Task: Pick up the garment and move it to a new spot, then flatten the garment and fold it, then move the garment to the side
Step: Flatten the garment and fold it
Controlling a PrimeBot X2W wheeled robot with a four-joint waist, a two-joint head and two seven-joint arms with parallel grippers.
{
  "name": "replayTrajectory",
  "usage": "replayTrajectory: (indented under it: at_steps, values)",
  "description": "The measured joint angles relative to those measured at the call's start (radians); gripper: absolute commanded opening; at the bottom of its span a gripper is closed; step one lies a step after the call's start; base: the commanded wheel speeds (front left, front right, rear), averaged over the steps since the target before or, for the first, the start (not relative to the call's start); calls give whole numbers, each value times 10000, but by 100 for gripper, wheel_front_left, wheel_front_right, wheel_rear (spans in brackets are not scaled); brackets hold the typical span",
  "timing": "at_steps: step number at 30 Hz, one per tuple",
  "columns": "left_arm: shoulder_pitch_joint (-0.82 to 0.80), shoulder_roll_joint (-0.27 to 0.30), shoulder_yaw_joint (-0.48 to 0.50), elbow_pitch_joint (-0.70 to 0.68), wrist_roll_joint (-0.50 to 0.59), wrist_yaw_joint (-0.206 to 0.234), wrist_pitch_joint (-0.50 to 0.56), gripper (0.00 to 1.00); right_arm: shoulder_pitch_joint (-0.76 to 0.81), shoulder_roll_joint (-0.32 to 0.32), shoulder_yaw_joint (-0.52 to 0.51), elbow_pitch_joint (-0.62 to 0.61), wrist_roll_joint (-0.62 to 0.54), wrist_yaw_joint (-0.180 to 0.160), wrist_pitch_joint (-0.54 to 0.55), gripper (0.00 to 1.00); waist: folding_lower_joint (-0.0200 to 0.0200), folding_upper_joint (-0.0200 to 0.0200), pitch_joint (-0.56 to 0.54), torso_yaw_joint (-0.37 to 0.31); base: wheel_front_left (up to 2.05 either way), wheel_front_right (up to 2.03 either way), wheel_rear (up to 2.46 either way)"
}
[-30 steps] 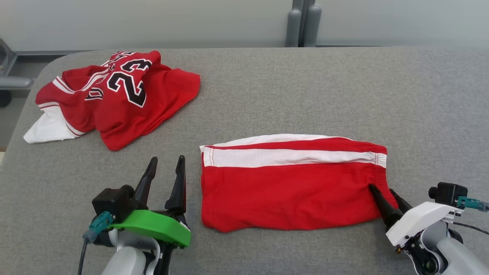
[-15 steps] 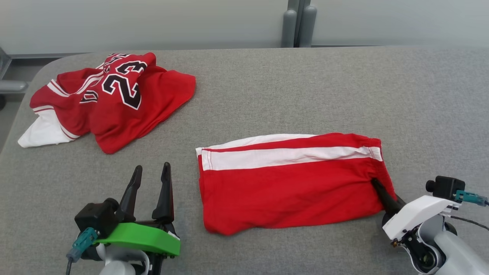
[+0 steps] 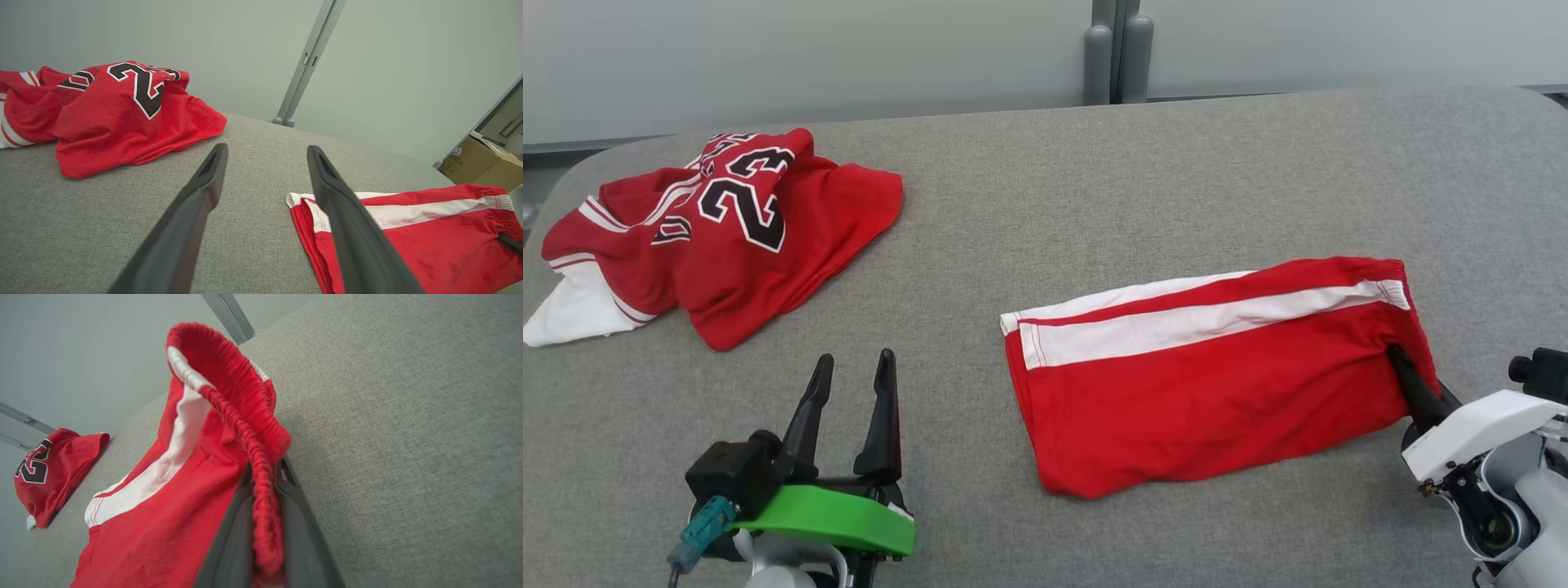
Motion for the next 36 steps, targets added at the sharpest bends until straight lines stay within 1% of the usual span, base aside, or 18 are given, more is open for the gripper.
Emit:
replayTrajectory:
  at_steps: [3,11,18,23,30,34,35,36]
  values:
    - [44,0,4,-35,0,0,2,100,-20,33,326,-389,0,0,10,0,0,0,-18,-25,0,0,0]
    - [140,-12,-58,-59,0,31,2,100,-198,255,1647,-1613,-23,-2,437,0,0,0,-235,-42,0,0,0]
    - [152,-36,-140,-111,-2,31,2,100,-689,222,2546,-2318,-364,0,907,0,0,0,-430,189,0,0,0]
    - [208,-56,-203,-142,-17,33,0,100,-1124,303,3018,-2280,-662,0,1425,0,0,0,-557,445,0,0,0]
    - [344,-84,-334,-151,-56,33,2,100,-1572,807,3808,-1785,-1041,-2,2341,0,0,0,-724,872,0,0,0]
    - [348,-90,-360,-151,-79,46,2,100,-1676,1001,4013,-1498,-1124,-15,2652,0,0,0,-800,1064,0,0,0]
    - [351,-94,-372,-151,-79,75,0,100,-1699,1058,4056,-1404,-1129,-33,2750,0,0,0,-824,1126,0,0,0]
    - [355,-96,-384,-151,-84,77,0,100,-1732,1104,4094,-1304,-1156,-121,2846,0,0,0,-847,1190,0,0,0]
